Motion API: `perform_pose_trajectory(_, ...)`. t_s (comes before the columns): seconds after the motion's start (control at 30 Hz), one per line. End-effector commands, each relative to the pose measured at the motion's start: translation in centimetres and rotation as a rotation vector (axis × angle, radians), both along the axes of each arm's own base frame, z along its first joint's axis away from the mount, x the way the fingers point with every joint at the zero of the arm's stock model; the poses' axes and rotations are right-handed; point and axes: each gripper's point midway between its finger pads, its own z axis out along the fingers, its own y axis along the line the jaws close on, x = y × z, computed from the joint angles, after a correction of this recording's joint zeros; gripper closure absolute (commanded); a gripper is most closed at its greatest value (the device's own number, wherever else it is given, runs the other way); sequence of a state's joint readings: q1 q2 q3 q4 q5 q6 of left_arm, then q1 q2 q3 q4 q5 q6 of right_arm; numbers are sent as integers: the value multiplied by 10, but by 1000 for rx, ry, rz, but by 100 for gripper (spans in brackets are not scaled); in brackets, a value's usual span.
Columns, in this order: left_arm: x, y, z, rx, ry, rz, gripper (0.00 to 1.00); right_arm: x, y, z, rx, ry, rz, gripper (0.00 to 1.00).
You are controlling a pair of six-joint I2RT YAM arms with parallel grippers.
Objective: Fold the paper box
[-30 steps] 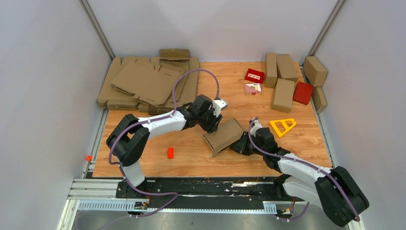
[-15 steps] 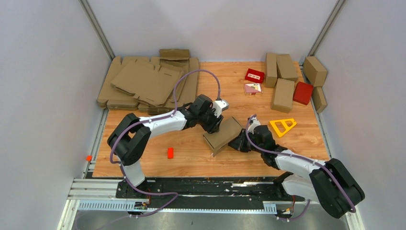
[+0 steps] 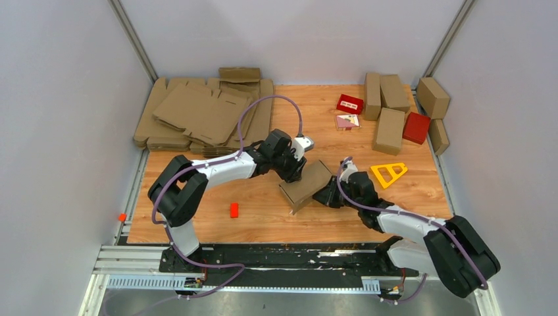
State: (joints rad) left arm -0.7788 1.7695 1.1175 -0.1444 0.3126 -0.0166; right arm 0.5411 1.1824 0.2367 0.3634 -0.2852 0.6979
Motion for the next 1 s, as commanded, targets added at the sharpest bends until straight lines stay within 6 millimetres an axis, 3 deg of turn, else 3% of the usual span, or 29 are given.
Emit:
perform_pose_trajectory(0.0, -15, 1, -8, 17, 27, -37, 56, 12, 2, 35, 30, -123, -18, 90)
perform_pose_trajectory(0.2, -6, 2, 12, 6, -26, -13, 56, -2, -30, 39, -122, -144, -43, 84)
perform_pose_trajectory(0.47, -1, 7, 22, 12, -57, 17, 51, -24, -64, 50, -202, -167, -102, 68)
perform_pose_trajectory(0.6, 1, 7, 38, -5, -87, 26, 48, -19, -79, 71, -220, -228, -183, 43)
perform_pose_trajectory(0.7, 3, 11, 47, -1, -106, 43, 46, -13, -87, 87, -250, -253, -226, 31)
perform_pose_trajectory(0.97, 0, 25, 73, -26, -173, 108, 30, 23, -87, 91, -453, -212, -186, 18)
